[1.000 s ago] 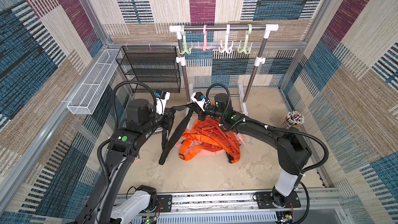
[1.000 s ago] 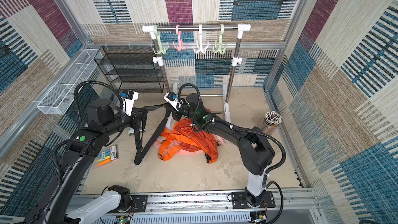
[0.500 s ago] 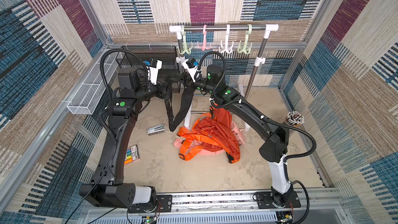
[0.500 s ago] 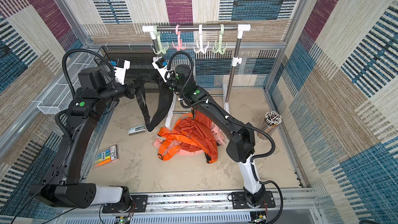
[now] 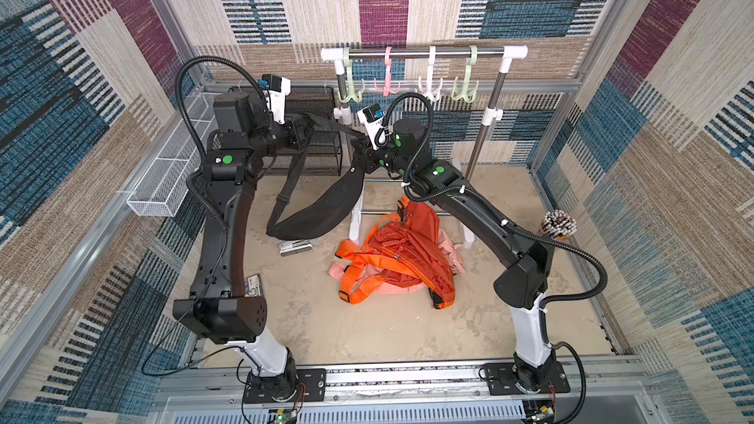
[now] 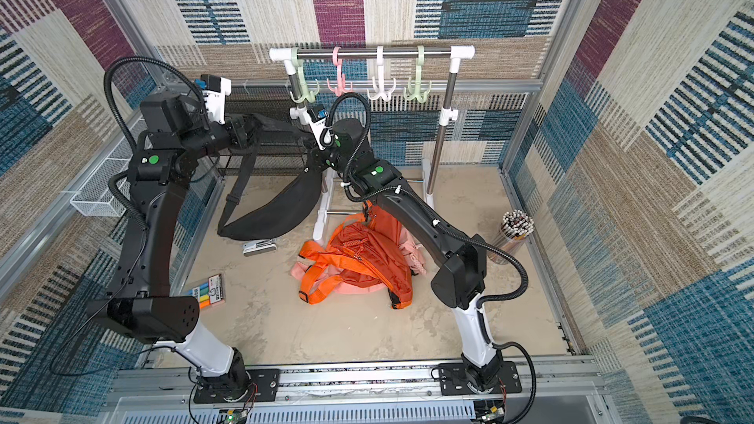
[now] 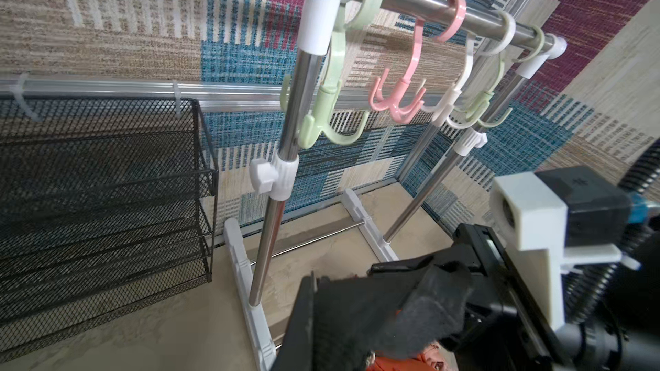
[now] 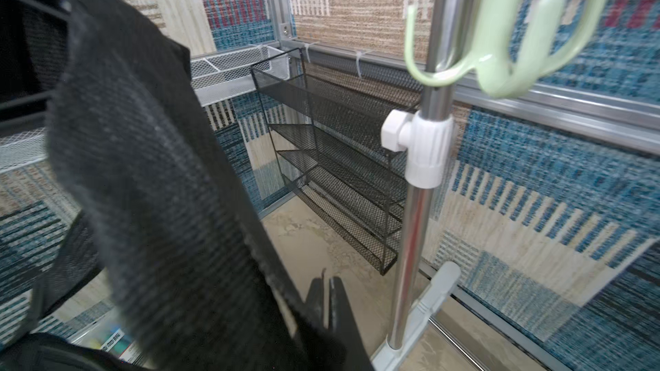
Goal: Hang the bag on a hook
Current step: Hang the bag on the hook.
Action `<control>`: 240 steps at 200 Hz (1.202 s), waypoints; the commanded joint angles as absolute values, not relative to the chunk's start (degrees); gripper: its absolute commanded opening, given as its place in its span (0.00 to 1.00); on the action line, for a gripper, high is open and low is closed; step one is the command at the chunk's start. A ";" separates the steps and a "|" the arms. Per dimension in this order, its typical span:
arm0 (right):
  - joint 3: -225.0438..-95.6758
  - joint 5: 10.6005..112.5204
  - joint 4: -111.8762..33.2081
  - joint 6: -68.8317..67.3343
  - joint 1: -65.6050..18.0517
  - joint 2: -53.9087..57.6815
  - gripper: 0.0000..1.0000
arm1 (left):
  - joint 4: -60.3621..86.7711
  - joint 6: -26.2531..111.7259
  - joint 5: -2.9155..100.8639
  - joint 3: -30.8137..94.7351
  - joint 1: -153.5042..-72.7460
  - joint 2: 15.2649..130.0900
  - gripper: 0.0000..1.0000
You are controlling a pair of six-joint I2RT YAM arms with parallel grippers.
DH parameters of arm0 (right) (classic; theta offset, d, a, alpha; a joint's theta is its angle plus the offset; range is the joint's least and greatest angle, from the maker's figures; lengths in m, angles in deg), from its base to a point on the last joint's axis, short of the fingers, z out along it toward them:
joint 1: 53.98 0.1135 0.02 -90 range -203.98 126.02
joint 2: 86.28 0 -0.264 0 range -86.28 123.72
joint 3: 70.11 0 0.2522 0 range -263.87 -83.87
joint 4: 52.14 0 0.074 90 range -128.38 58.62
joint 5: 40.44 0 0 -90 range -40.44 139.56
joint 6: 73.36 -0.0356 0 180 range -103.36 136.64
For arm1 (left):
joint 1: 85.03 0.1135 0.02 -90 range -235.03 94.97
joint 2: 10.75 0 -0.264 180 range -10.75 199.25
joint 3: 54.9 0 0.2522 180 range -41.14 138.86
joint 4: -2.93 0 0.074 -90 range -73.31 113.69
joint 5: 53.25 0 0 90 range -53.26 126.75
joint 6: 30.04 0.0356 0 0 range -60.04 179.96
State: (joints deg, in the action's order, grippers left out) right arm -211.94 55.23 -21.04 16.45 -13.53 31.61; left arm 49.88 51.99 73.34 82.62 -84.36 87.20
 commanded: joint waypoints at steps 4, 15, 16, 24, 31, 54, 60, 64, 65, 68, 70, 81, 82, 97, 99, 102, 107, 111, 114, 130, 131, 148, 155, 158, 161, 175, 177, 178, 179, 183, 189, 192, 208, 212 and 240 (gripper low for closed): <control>-214.58 49.30 -20.56 15.11 -13.55 31.03 0.00 | 51.90 50.23 73.90 92.26 -84.07 91.96 0.00; -216.40 48.20 -20.23 15.36 -13.55 31.63 0.00 | 52.91 50.08 74.31 96.94 -84.06 94.59 0.00; -216.54 48.18 -20.21 15.34 -13.55 31.70 0.00 | 52.95 50.05 74.34 97.33 -84.06 94.83 0.00; -218.51 47.52 -19.78 15.47 -13.55 32.55 0.00 | 53.16 49.47 74.58 100.17 -84.06 96.59 0.00; -220.41 46.92 -19.35 15.49 -13.55 33.35 0.00 | 53.06 49.09 74.92 102.35 -84.08 98.03 0.00; -228.56 44.97 -17.22 15.56 -13.55 37.47 0.00 | 51.60 47.46 75.07 108.39 -84.11 102.70 0.00; -230.58 44.44 -16.84 15.58 -13.55 38.49 0.00 | 51.43 47.04 74.98 110.02 -84.11 103.94 0.00; -231.60 44.13 -16.72 15.38 -13.55 39.02 0.00 | 51.40 46.82 74.98 110.98 -84.11 104.88 0.00; -231.83 44.12 -16.70 15.39 -13.55 39.21 0.00 | 51.27 46.75 74.98 111.25 -84.13 104.98 0.00; -232.35 44.08 -16.68 15.29 -13.57 39.49 0.00 | 51.09 46.65 74.98 111.93 -84.10 105.68 0.00; -232.63 44.04 -16.78 15.27 -13.55 39.67 0.00 | 51.02 46.50 74.93 112.30 -84.14 105.96 0.00; -233.12 43.58 -17.44 14.81 -13.47 40.19 0.00 | 49.80 45.46 74.64 113.73 -84.15 107.90 0.00; -233.11 43.54 -17.59 14.76 -13.47 40.19 0.00 | 49.63 45.37 74.59 113.77 -84.15 108.03 0.00; -231.88 42.78 -19.46 13.80 -13.46 40.11 0.00 | 46.45 43.98 73.20 113.64 -84.23 109.40 0.00; -231.70 42.57 -19.76 13.73 -13.46 40.11 0.00 | 46.01 43.90 73.08 113.63 -84.23 109.50 0.00; -231.44 42.33 -20.15 13.64 -13.46 40.11 0.00 | 45.37 43.68 72.71 113.64 -84.26 109.73 0.00; -231.04 41.91 -20.85 13.44 -13.40 40.19 0.00 | 44.19 43.33 72.24 113.63 -84.31 110.19 0.00; -230.85 41.63 -21.45 13.30 -13.37 40.26 0.00 | 43.25 42.91 71.70 113.63 -84.40 110.58 0.00; -230.90 41.38 -21.91 13.22 -13.42 40.46 0.00 | 42.58 42.66 71.35 113.70 -84.45 110.87 0.00; -231.24 39.66 -23.85 13.14 -13.04 41.37 0.00 | 39.17 41.53 70.41 113.84 -84.76 112.22 0.00; -231.25 39.51 -24.00 13.13 -13.03 41.44 0.00 | 39.00 41.47 70.41 113.87 -84.76 112.35 0.00; -232.49 37.71 -25.91 13.89 -12.61 42.72 0.00 | 36.20 41.32 67.96 113.90 -85.20 113.44 0.00; -233.30 37.52 -26.41 14.05 -12.61 43.30 0.00 | 35.06 41.26 67.91 113.98 -85.28 113.90 0.00; -233.70 37.32 -26.57 14.18 -12.63 43.62 0.00 | 34.59 41.17 67.94 114.03 -85.29 114.08 0.00; -234.06 37.13 -26.80 14.31 -12.59 43.84 0.00 | 34.15 41.01 67.95 114.07 -85.33 114.32 0.00; -235.02 35.48 -27.94 15.05 -12.63 44.95 0.00 | 33.17 40.71 67.43 115.22 -85.29 115.55 0.00; -235.03 35.21 -28.15 15.14 -12.62 45.03 0.00 | 33.05 40.64 67.36 115.44 -85.31 115.77 0.00; -235.04 35.00 -28.26 15.19 -12.60 45.08 0.00 | 33.00 40.63 67.30 115.54 -85.30 115.88 0.00; -234.95 34.86 -28.31 15.25 -12.59 45.10 0.00 | 32.97 40.63 67.23 115.69 -85.30 115.98 0.00; -234.92 34.32 -28.94 15.54 -12.58 45.34 0.00 | 32.84 40.60 67.02 116.00 -85.33 116.31 0.00; -234.86 33.66 -29.72 15.95 -12.63 45.63 0.00 | 32.49 40.54 66.53 116.41 -85.30 116.80 0.00; -234.94 33.34 -30.11 16.15 -12.64 45.86 0.00 | 32.24 40.47 66.24 116.44 -85.29 116.93 0.00; -235.04 31.32 -32.54 17.45 -12.67 46.97 0.00 | 30.13 39.98 64.92 116.44 -85.33 117.94 0.00; -235.12 30.80 -33.16 17.81 -12.73 47.20 0.00 | 29.58 39.81 64.43 116.45 -85.38 118.20 0.00; -235.65 28.80 -37.31 19.71 -12.71 48.62 0.00 | 26.16 40.26 61.14 116.57 -85.55 119.52 0.00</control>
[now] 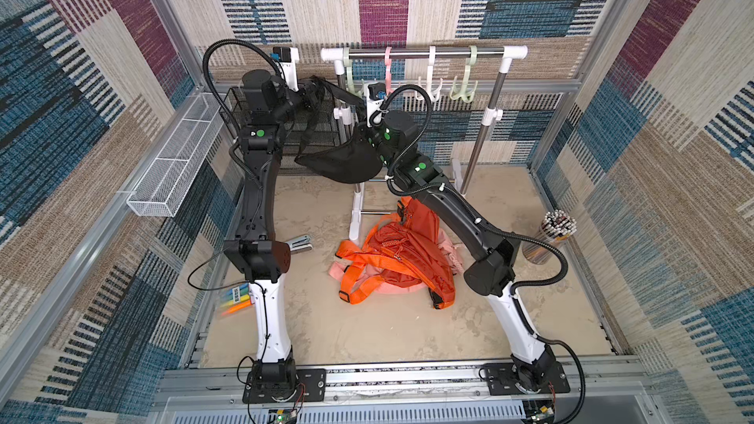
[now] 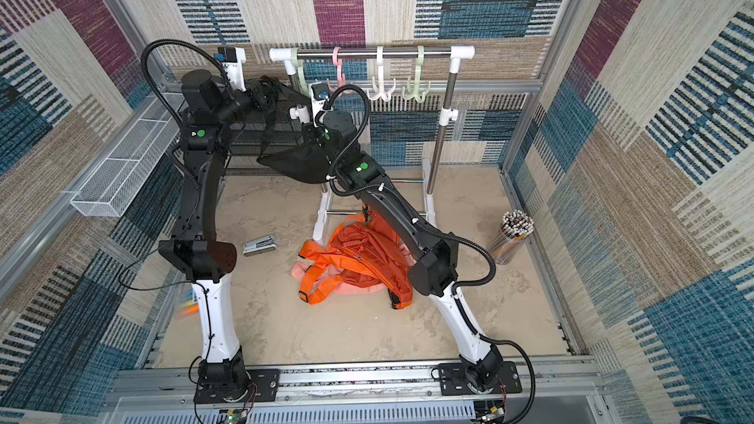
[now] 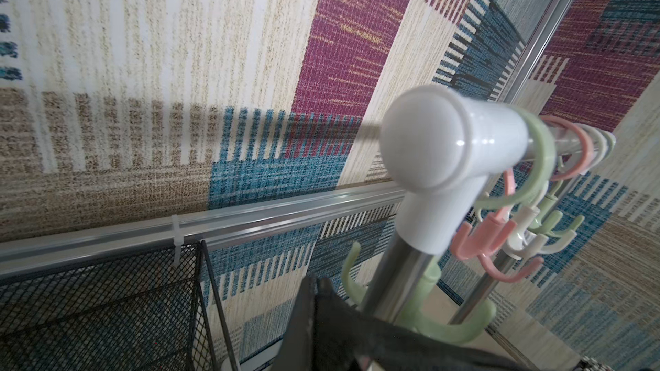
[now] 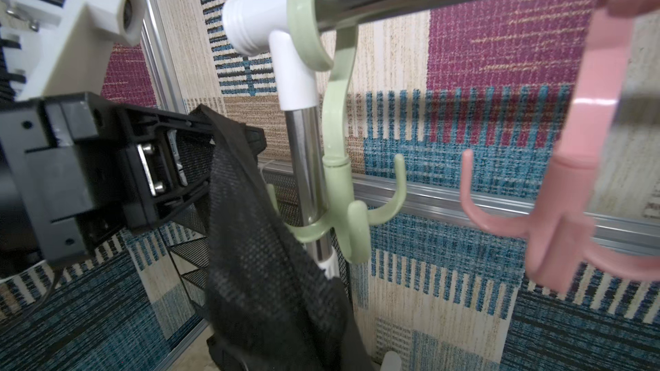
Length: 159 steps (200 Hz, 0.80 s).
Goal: Hang the bag on a hook
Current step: Hang the bag on the hook.
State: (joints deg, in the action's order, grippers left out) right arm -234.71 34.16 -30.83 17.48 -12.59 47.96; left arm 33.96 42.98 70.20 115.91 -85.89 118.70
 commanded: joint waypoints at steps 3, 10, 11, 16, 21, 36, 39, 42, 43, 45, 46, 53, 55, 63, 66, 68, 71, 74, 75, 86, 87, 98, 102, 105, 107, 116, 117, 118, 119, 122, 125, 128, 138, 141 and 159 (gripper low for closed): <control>-235.77 28.59 -37.70 19.86 -12.68 48.76 0.00 | 26.02 40.31 60.73 116.61 -85.59 119.65 0.00; -236.06 28.09 -38.34 20.42 -12.68 49.16 0.00 | 25.61 40.27 59.88 116.83 -85.55 119.90 0.00; -236.12 27.97 -38.40 20.46 -12.72 49.20 0.00 | 25.63 40.23 59.78 116.86 -85.60 119.96 0.00; -236.34 27.82 -38.81 20.69 -12.78 49.40 0.00 | 25.58 40.20 59.54 116.88 -85.55 120.03 0.00; -236.59 27.70 -39.07 20.84 -12.77 49.63 0.00 | 25.49 40.21 59.38 116.88 -85.55 120.11 0.00; -237.14 27.16 -40.07 21.25 -12.94 50.02 0.00 | 25.13 39.26 59.54 116.62 -85.62 120.12 0.00; -237.07 27.07 -40.36 21.39 -12.96 50.04 0.00 | 24.98 39.00 59.69 116.62 -85.68 120.12 0.00; -237.03 27.06 -40.67 21.46 -12.94 50.00 0.00 | 24.75 38.72 59.78 116.54 -85.70 120.04 0.00; -237.00 27.06 -40.76 21.55 -12.93 50.02 0.00 | 24.68 38.66 59.87 116.54 -85.67 120.04 0.00; -236.98 27.04 -40.93 21.67 -12.93 50.03 0.00 | 24.55 38.53 59.97 116.53 -85.74 119.99 0.00; -237.02 27.01 -41.06 21.70 -12.93 49.99 0.00 | 24.44 38.52 59.96 116.53 -85.73 120.01 0.00; -236.97 26.73 -41.93 22.20 -12.93 50.11 0.00 | 23.88 38.41 59.68 116.31 -85.95 119.90 0.00; -236.97 26.56 -42.15 22.24 -12.93 50.17 0.00 | 23.76 38.46 59.44 116.24 -86.03 119.87 0.00; -237.05 26.07 -43.13 22.67 -13.02 50.29 0.00 | 23.02 38.81 58.31 115.97 -86.29 119.75 0.00; -237.05 25.86 -43.45 22.83 -13.02 50.32 0.00 | 22.69 39.00 57.97 115.81 -86.38 119.76 0.00; -237.04 25.79 -43.71 22.91 -13.07 50.35 0.00 | 22.45 39.03 57.83 115.76 -86.42 119.77 0.00; -237.06 25.65 -44.07 22.96 -13.16 50.41 0.00 | 22.08 39.04 57.17 115.52 -86.50 119.81 0.00; -237.06 25.47 -44.32 22.96 -13.19 50.51 0.00 | 21.68 38.99 56.77 115.36 -86.52 119.89 0.00; -237.06 25.39 -44.43 23.01 -13.20 50.59 0.00 | 21.56 38.97 56.60 115.33 -86.52 119.92 0.00; -237.00 24.33 -46.05 23.43 -13.37 51.02 0.00 | 20.52 38.20 54.52 115.21 -86.53 120.40 0.00; -236.99 24.16 -46.17 23.46 -13.37 51.06 0.00 | 20.45 38.09 54.42 115.26 -86.52 120.43 0.00; -237.06 23.31 -47.93 24.05 -13.71 51.67 0.00 | 18.71 37.53 53.06 115.14 -86.60 121.11 0.00; -237.06 23.01 -48.59 24.42 -13.72 51.84 0.00 | 18.00 37.26 52.54 115.13 -86.61 121.33 0.00; -237.08 22.66 -49.15 24.66 -13.79 52.08 0.00 | 17.52 37.12 52.16 115.20 -86.61 121.42 0.00; -237.07 22.53 -49.53 24.93 -13.81 52.24 0.00 | 17.20 37.04 51.85 115.21 -86.67 121.61 0.00; -237.16 21.78 -51.21 26.10 -13.90 52.78 0.00 | 15.80 36.93 50.62 115.38 -86.77 122.19 0.00; -237.20 21.69 -51.43 26.25 -13.90 52.86 0.00 | 15.72 36.93 50.49 115.43 -86.78 122.21 0.00; -237.22 21.65 -51.59 26.41 -13.90 52.90 0.00 | 15.50 36.93 50.34 115.50 -86.83 122.31 0.00; -237.27 21.59 -51.75 26.49 -13.94 52.96 0.00 | 15.39 36.89 50.22 115.57 -86.85 122.40 0.00; -237.36 21.41 -52.23 26.78 -13.98 53.14 0.00 | 15.17 36.92 49.90 115.72 -86.87 122.58 0.00; -237.43 21.31 -52.51 26.99 -14.06 53.43 0.00 | 14.99 36.97 49.66 115.97 -86.87 122.80 0.00; -237.64 21.31 -52.75 27.15 -14.08 53.61 0.00 | 14.94 37.06 49.60 116.31 -86.95 122.99 0.00; -238.32 21.30 -52.78 27.20 -14.26 54.20 0.00 | 14.45 37.12 48.93 117.24 -87.04 123.89 0.00; -238.42 21.34 -52.67 27.26 -14.33 54.32 0.00 | 14.34 37.11 48.84 117.42 -87.05 124.08 0.00; -238.20 21.44 -51.91 27.19 -14.51 54.73 0.00 | 14.29 36.97 49.11 117.39 -87.14 124.88 0.00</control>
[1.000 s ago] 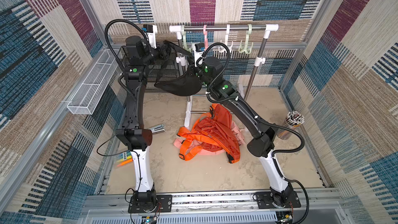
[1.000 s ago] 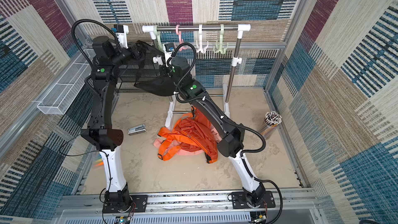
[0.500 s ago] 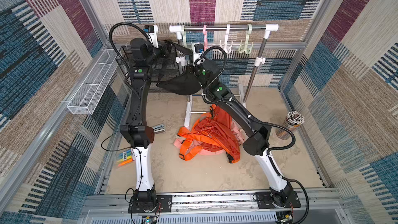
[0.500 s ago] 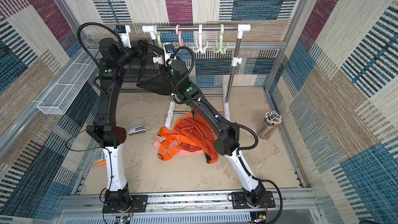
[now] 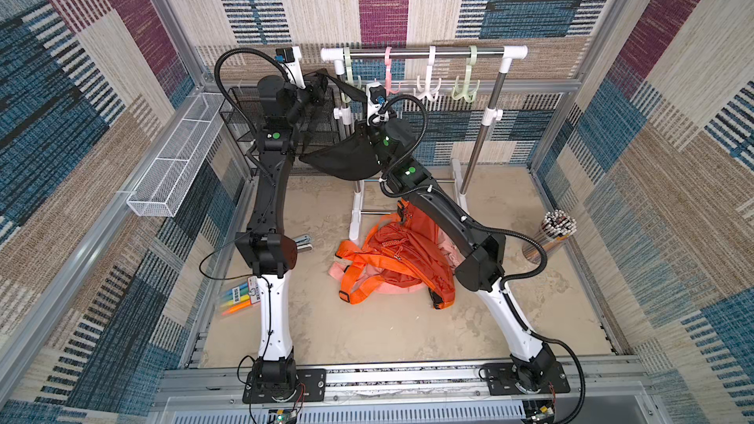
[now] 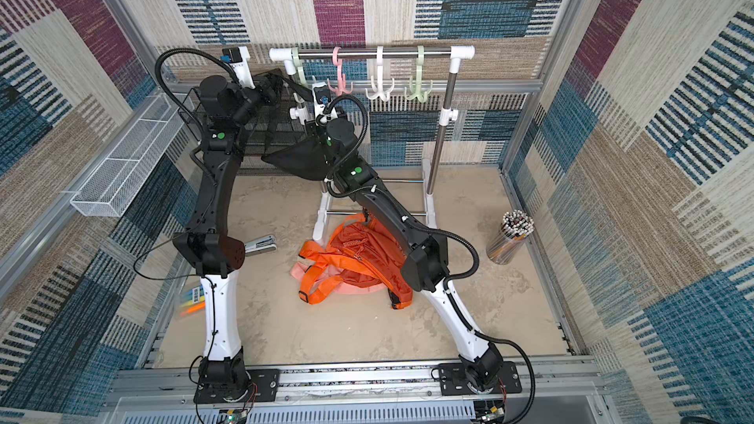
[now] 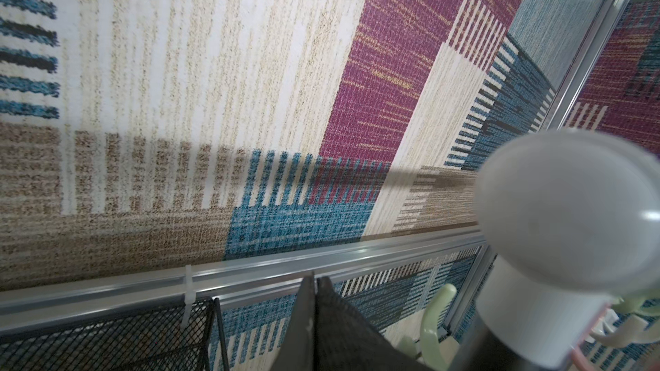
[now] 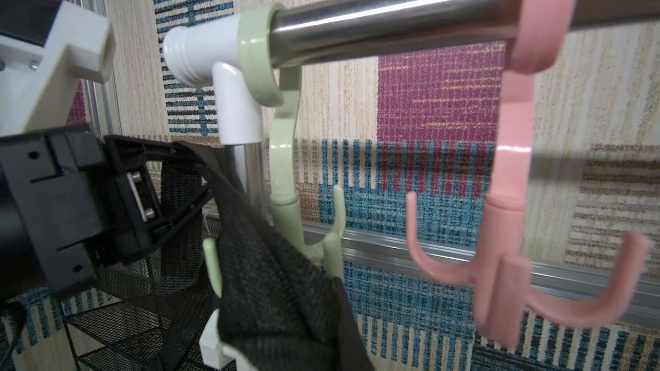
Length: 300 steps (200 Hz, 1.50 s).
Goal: Hang the bag on a hook
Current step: Hang the bag on the hook.
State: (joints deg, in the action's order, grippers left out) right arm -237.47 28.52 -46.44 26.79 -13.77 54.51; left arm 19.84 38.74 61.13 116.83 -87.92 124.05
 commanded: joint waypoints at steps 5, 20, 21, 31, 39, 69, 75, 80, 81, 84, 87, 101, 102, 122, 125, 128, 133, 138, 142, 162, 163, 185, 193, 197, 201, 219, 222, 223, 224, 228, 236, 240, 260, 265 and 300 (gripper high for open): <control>-238.20 21.52 -51.41 27.10 -14.52 54.89 0.00 | 14.45 36.93 49.25 117.23 -87.14 124.98 0.00; -238.11 22.15 -49.83 26.31 -14.61 55.28 0.00 | 15.04 36.84 49.71 115.55 -87.15 124.87 0.00; -238.12 22.19 -49.69 26.26 -14.61 55.25 0.00 | 15.07 36.84 49.78 115.38 -87.14 124.78 0.00; -237.95 22.87 -48.50 25.49 -14.60 55.44 0.00 | 15.41 37.32 50.27 113.57 -87.14 124.25 0.00; -237.86 23.29 -47.62 24.57 -14.59 55.62 0.00 | 15.39 37.69 50.85 111.67 -87.18 123.42 0.00; -237.28 27.58 -43.82 22.04 -14.52 55.35 0.00 | 13.10 38.89 53.26 101.11 -87.05 118.58 0.00; -236.63 28.91 -43.50 21.65 -14.52 55.07 0.00 | 12.03 39.24 53.88 98.74 -86.97 117.25 0.00; -236.07 30.07 -43.17 21.31 -14.52 54.72 0.00 | 11.18 39.48 54.47 96.85 -86.96 116.26 0.00; -235.95 30.32 -43.10 21.30 -14.52 54.67 0.01 | 11.03 39.56 54.57 96.50 -86.96 116.08 0.00; -235.64 30.91 -42.93 21.12 -14.54 54.39 0.02 | 10.45 39.75 54.88 95.37 -86.96 115.49 0.00; -235.27 31.53 -42.76 21.10 -14.45 54.04 0.05 | 10.03 39.89 55.35 94.43 -86.92 115.00 0.00; -233.37 34.57 -41.97 20.71 -14.30 52.74 0.22 | 8.95 40.48 57.56 90.72 -86.83 112.73 0.06; -233.15 34.68 -41.93 20.70 -14.27 52.58 0.23 | 8.91 40.50 57.75 90.49 -86.85 112.56 0.08; -229.52 38.79 -40.77 20.18 -14.16 50.14 0.48 | 6.63 41.11 60.04 84.55 -86.66 109.14 0.33; -228.86 39.51 -40.56 20.00 -14.18 49.78 0.51 | 6.04 41.14 60.26 83.53 -86.61 108.61 0.37; -228.21 40.21 -40.48 19.84 -14.17 49.24 0.55 | 5.40 41.10 60.43 82.53 -86.61 107.94 0.41; -227.08 41.28 -40.34 19.62 -14.13 48.45 0.62 | 4.27 41.00 60.43 80.36 -86.53 107.06 0.49; -225.90 42.29 -40.13 19.41 -14.08 47.52 0.68 | 3.16 40.82 60.43 78.34 -86.44 106.08 0.55; -224.93 43.21 -39.99 19.20 -14.08 46.82 0.72 | 2.37 40.76 60.44 76.75 -86.43 105.21 0.59; -218.02 45.94 -40.55 18.63 -13.75 42.13 0.83 | -1.69 40.45 61.26 70.41 -86.06 102.00 0.69; -217.48 46.08 -40.70 18.60 -13.74 41.87 0.83 | -1.82 40.45 61.27 70.27 -86.08 102.00 0.69; -207.46 48.72 -42.28 17.06 -13.65 35.25 0.87 | -4.16 39.59 63.43 64.99 -85.56 99.06 0.89; -203.68 49.18 -42.47 16.56 -13.59 32.63 0.87 | -5.24 39.28 64.09 63.03 -85.47 97.94 0.95; -201.39 49.43 -42.70 16.33 -13.55 31.15 0.87 | -5.63 39.22 64.37 61.96 -85.39 97.39 0.96; -199.00 49.41 -43.04 15.99 -13.55 29.60 0.87 | -6.06 39.09 64.57 61.01 -85.37 96.87 0.96; -186.49 48.86 -44.94 14.59 -13.55 21.87 0.88 | -8.97 38.67 66.00 56.16 -85.07 94.13 0.99; -184.69 48.57 -45.30 14.52 -13.55 20.51 0.88 | -9.50 38.61 66.23 55.36 -85.03 93.67 0.99; -183.85 48.54 -45.36 14.44 -13.55 20.07 0.88 | -9.64 38.56 66.34 55.23 -85.03 93.53 0.99; -183.43 48.52 -45.43 14.39 -13.55 19.63 0.88 | -9.70 38.58 66.40 54.94 -85.07 93.38 0.99; -180.81 47.99 -45.77 14.23 -13.55 18.02 0.88 | -10.24 38.54 66.59 53.87 -85.03 92.77 0.99; -176.10 47.16 -45.78 13.39 -13.55 15.01 0.88 | -10.80 38.39 66.71 52.02 -84.90 91.59 0.99; -173.26 46.75 -45.61 13.03 -13.55 13.42 0.88 | -11.13 38.35 66.72 51.15 -84.81 91.05 0.99; -162.74 46.78 -42.65 10.02 -13.55 6.86 0.88 | -14.49 37.82 67.69 46.11 -84.63 88.27 0.99; -160.38 46.90 -41.53 9.32 -13.55 5.26 0.88 | -15.41 37.69 68.11 44.90 -84.64 87.63 0.99; -148.15 47.82 -32.51 8.28 -12.48 -2.62 0.83 | -20.37 35.12 69.41 37.92 -83.81 83.85 0.99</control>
State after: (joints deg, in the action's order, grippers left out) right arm -153.58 47.43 -38.79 10.35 -13.55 1.55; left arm -12.83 37.65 67.31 41.25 -84.32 86.09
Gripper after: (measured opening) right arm 0.847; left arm 0.990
